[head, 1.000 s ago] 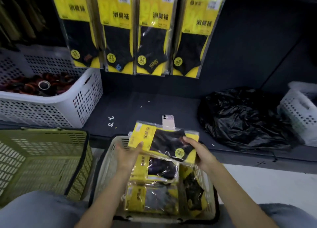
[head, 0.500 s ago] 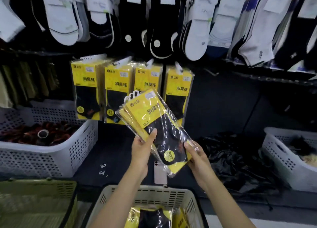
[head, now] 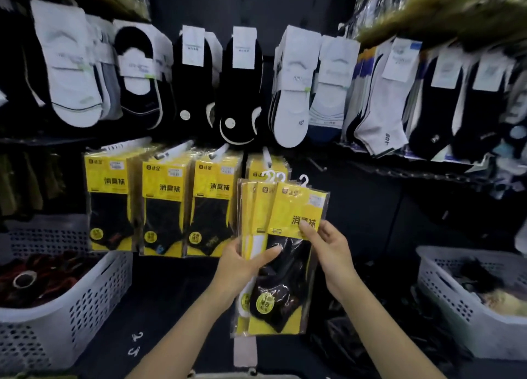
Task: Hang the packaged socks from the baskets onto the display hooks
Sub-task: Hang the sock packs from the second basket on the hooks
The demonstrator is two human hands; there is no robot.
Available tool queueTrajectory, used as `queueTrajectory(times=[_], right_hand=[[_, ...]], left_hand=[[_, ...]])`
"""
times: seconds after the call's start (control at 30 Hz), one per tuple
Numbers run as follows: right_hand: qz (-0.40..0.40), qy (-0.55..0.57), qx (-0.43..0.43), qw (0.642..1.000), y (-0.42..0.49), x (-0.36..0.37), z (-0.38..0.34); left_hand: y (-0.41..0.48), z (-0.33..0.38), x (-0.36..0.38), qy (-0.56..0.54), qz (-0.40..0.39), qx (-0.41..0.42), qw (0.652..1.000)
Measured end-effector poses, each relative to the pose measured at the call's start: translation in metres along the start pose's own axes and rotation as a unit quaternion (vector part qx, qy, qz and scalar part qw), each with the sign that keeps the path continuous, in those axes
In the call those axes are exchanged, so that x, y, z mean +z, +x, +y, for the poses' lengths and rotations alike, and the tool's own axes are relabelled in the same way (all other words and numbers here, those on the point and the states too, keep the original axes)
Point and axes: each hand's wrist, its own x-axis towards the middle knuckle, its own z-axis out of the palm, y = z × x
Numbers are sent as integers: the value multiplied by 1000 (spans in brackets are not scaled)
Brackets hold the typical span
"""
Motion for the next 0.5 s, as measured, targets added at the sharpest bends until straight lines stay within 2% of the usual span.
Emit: queueTrajectory(times=[0.17,0.4,0.5], right_hand=[[9,19,22,1000,12,-21,5],[101,15,33,994,48,-67,1],[108,-33,14,994,71,-70,-5]], left_hand=[[13,-3,8,-22,28,-19,999],[37,6,-11,-22,111,57,992],[45,13,-15,-21,124,52,991]])
